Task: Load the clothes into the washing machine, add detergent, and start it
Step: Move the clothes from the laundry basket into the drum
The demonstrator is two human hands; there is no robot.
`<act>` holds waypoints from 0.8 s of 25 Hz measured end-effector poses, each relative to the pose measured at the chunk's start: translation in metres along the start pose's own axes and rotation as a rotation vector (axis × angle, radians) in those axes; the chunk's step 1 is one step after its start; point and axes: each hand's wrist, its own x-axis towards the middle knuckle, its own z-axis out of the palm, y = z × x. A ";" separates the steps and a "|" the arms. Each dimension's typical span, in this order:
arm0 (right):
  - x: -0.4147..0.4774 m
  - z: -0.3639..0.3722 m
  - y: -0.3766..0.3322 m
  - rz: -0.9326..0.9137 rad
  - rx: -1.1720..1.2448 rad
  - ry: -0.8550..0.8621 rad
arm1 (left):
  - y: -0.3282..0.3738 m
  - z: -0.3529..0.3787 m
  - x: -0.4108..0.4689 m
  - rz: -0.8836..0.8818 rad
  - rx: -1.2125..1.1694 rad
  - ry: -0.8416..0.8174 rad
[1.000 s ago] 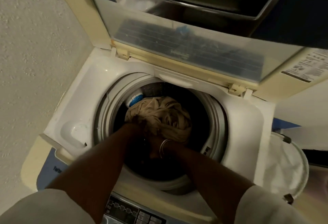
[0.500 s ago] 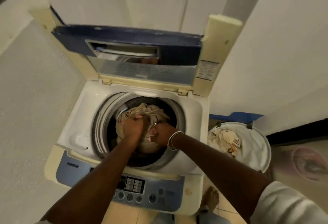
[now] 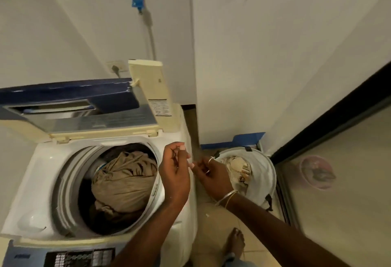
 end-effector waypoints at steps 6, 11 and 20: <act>0.017 -0.072 0.094 0.174 -0.112 0.062 | -0.048 0.119 -0.003 -0.176 0.056 -0.190; 0.037 -0.095 0.201 0.431 -0.207 -0.031 | -0.140 0.185 0.002 -0.462 0.217 -0.355; 0.073 -0.069 0.412 0.703 -0.387 -0.343 | -0.338 0.230 -0.013 -0.797 0.369 -0.485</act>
